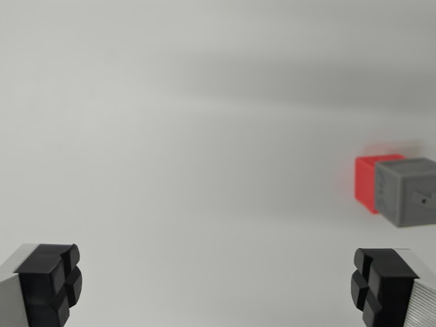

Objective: Destack cube

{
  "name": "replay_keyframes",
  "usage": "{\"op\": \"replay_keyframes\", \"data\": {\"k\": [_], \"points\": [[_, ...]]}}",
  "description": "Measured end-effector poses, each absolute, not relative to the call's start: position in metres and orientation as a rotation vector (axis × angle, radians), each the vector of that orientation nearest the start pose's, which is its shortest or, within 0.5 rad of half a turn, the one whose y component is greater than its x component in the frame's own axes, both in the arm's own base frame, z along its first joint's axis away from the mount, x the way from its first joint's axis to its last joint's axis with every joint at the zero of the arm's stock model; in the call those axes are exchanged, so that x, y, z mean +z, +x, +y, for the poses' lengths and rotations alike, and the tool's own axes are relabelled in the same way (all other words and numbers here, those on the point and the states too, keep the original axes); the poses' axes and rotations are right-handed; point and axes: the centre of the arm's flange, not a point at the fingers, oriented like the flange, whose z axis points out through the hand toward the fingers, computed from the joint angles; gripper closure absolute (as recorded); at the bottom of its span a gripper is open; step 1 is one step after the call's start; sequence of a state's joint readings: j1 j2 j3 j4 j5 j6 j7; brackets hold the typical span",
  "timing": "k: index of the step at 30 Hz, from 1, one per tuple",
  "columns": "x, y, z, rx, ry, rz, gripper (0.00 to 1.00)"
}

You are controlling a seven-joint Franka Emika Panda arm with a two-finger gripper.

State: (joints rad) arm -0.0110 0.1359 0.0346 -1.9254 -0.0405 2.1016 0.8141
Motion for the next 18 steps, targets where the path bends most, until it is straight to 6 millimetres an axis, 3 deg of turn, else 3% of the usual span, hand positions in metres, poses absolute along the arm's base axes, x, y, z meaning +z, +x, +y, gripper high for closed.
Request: {"op": "replay_keyframes", "data": {"k": [18], "points": [[0.411, 0.59, -0.005, -0.069, -2.928, 1.176, 0.0]]}}
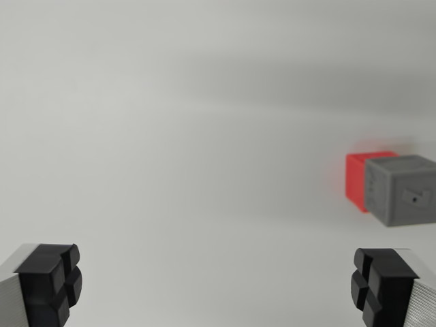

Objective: Destack cube

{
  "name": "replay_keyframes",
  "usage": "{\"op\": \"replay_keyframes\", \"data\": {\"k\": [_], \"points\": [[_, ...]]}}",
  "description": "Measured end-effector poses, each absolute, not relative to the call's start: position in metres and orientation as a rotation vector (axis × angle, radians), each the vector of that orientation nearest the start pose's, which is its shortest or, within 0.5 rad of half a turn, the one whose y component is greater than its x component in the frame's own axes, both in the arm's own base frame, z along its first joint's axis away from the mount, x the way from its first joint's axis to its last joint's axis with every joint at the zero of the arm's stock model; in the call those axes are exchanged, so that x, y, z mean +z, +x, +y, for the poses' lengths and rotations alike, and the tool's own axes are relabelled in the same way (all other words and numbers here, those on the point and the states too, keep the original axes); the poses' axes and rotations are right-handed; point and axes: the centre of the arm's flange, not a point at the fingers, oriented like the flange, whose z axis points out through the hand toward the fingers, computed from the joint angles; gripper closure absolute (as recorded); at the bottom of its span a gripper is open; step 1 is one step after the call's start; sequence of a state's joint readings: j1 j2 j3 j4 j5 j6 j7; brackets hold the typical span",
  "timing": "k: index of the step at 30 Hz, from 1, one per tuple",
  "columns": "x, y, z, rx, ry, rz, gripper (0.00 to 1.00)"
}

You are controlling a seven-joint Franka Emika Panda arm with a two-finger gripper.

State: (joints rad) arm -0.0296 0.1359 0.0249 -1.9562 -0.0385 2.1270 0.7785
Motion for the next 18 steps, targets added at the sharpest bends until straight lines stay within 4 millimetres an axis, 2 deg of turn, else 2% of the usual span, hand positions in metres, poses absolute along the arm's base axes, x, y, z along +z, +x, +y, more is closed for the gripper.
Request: {"op": "replay_keyframes", "data": {"k": [18], "points": [[0.385, 0.582, -0.041, -0.054, -2.938, 1.149, 0.0]]}}
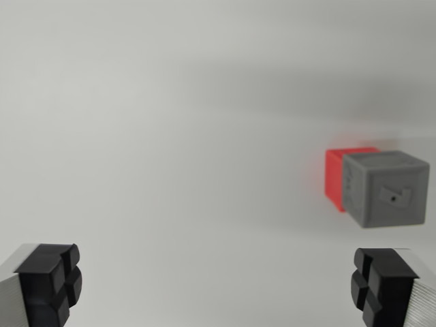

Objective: Destack cube

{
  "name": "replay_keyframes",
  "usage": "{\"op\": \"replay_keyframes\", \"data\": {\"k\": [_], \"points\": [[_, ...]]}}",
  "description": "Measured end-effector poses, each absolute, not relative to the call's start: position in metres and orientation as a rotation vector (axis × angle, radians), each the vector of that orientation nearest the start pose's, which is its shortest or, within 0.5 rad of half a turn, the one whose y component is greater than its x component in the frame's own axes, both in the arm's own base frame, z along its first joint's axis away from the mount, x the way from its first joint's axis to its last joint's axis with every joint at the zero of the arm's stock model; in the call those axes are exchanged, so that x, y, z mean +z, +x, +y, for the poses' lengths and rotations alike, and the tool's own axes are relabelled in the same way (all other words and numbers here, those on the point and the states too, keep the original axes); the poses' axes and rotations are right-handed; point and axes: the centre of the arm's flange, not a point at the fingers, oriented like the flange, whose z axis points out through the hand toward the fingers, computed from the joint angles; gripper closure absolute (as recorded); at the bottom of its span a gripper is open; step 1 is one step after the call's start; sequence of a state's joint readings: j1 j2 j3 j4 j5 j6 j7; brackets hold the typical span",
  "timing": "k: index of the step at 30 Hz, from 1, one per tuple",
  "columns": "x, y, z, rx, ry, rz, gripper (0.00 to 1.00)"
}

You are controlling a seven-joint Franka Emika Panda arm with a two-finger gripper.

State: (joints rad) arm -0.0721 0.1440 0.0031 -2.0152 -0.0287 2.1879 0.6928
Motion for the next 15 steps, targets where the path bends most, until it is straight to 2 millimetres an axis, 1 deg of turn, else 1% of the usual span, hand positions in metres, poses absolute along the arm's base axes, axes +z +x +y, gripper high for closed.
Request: {"op": "replay_keyframes", "data": {"k": [15], "points": [[0.356, 0.573, -0.082, -0.04, -2.947, 1.118, 0.0]]}}
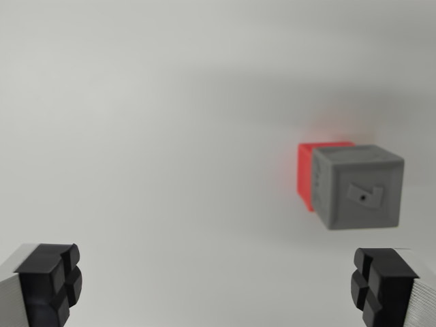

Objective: Destack cube

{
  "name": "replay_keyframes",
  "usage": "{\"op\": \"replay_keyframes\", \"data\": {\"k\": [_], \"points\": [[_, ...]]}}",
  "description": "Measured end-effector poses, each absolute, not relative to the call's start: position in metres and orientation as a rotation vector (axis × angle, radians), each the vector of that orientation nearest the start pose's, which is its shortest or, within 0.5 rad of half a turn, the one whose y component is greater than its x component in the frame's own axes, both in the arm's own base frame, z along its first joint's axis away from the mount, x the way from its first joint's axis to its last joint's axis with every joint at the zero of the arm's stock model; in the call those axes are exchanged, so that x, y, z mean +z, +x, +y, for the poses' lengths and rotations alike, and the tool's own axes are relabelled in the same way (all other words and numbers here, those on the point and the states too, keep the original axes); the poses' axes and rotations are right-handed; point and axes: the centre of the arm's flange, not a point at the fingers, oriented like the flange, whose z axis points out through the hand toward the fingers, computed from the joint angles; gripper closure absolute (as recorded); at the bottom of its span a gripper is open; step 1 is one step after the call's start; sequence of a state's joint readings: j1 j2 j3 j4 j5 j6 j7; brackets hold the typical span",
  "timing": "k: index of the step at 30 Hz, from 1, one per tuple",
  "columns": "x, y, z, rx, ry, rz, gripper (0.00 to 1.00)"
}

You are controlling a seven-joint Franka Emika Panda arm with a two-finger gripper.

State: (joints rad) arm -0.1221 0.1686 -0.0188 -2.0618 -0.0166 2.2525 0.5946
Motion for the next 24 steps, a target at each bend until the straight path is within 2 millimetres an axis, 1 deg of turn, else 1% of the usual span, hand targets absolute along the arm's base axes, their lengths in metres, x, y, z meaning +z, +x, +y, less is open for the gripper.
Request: {"op": "replay_keyframes", "data": {"k": [14, 24], "points": [[0.325, 0.563, -0.123, -0.022, -2.957, 1.085, 0.0], [0.3, 0.556, -0.158, -0.009, -2.964, 1.06, 0.0]]}}
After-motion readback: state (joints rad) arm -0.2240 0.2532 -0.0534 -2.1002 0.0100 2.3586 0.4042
